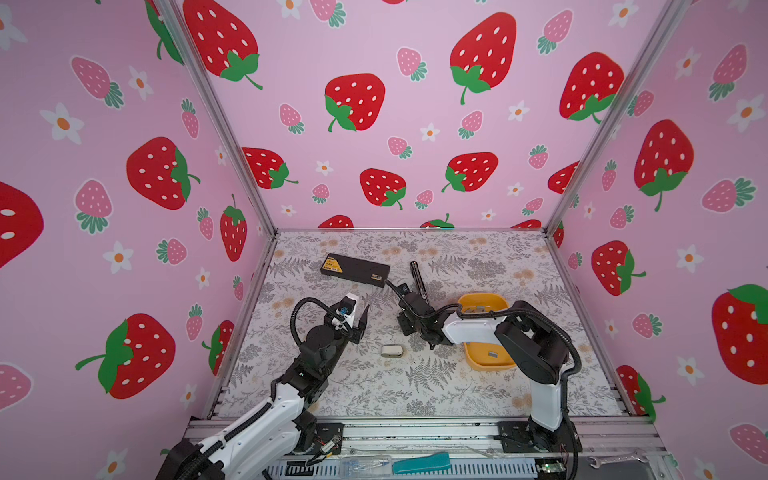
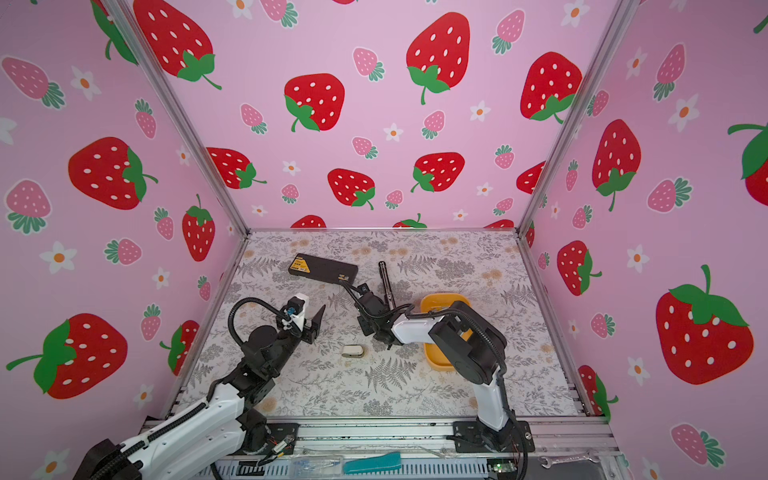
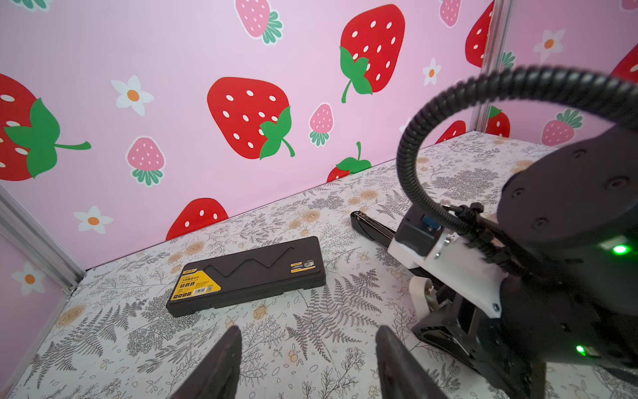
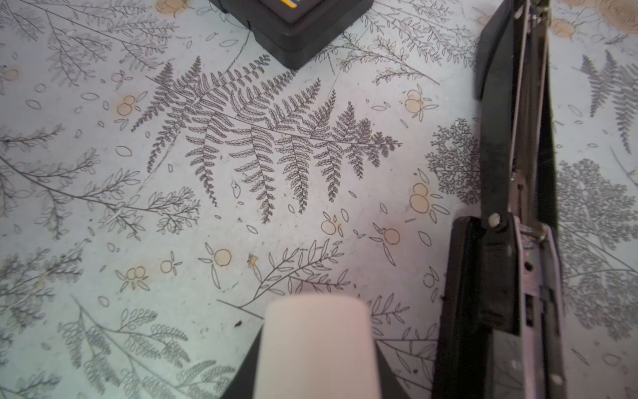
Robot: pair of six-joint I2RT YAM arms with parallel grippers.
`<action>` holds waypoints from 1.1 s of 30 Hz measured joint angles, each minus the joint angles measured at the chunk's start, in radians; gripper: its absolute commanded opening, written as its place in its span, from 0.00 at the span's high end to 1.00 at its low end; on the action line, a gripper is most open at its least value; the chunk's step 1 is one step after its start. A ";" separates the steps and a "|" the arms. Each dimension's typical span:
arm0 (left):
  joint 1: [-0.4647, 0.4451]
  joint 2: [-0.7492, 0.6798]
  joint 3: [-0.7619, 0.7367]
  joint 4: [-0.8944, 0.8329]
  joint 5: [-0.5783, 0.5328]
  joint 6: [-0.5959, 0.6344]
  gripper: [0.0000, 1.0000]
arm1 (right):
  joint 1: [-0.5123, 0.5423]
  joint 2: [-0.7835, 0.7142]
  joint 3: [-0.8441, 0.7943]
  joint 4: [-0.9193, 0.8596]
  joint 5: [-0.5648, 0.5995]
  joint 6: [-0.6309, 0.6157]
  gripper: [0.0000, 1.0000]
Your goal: Load the staples into the stapler
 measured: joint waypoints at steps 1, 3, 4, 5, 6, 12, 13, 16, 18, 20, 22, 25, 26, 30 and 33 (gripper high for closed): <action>0.000 0.003 0.000 0.001 0.006 0.004 0.29 | 0.000 0.002 0.001 0.002 0.001 0.000 0.71; 0.000 0.008 0.000 0.001 0.021 0.006 0.27 | 0.000 0.004 0.001 0.003 0.003 0.002 0.67; 0.001 0.008 0.000 0.000 0.029 0.007 0.26 | 0.000 0.004 0.001 0.003 0.004 0.003 0.64; 0.001 0.008 0.000 -0.001 0.037 0.007 0.26 | 0.000 0.004 0.001 0.004 0.004 0.004 0.62; 0.001 0.007 0.000 -0.003 0.045 0.007 0.26 | 0.000 0.004 0.001 0.004 0.005 0.004 0.61; 0.001 0.003 0.000 -0.006 0.075 0.010 0.23 | 0.000 0.003 0.000 0.018 0.019 0.002 0.55; 0.001 0.003 0.000 -0.007 0.081 0.010 0.23 | 0.000 0.002 -0.001 0.021 0.019 0.002 0.54; 0.001 -0.007 0.000 -0.020 0.100 0.010 0.22 | 0.000 -0.016 -0.006 0.022 0.019 0.000 0.52; 0.001 -0.013 0.000 -0.021 0.109 0.010 0.21 | 0.000 -0.049 -0.015 0.021 0.020 -0.004 0.52; 0.001 -0.011 0.000 -0.021 0.119 0.010 0.21 | 0.000 -0.095 -0.032 0.023 0.022 -0.008 0.51; 0.001 -0.010 0.000 -0.025 0.130 0.010 0.21 | 0.000 -0.152 -0.060 0.032 0.028 -0.014 0.49; 0.001 -0.008 0.009 -0.049 0.148 0.006 0.21 | 0.000 -0.272 -0.129 0.047 0.045 -0.035 0.44; 0.001 -0.006 0.016 -0.062 0.152 0.006 0.21 | 0.000 -0.321 -0.159 0.056 0.057 -0.047 0.41; 0.001 0.009 0.046 -0.094 0.164 -0.005 0.21 | -0.010 -0.515 -0.287 0.119 0.121 -0.104 0.35; 0.001 0.033 0.055 -0.104 0.168 -0.013 0.21 | -0.036 -0.629 -0.377 0.164 0.157 -0.153 0.33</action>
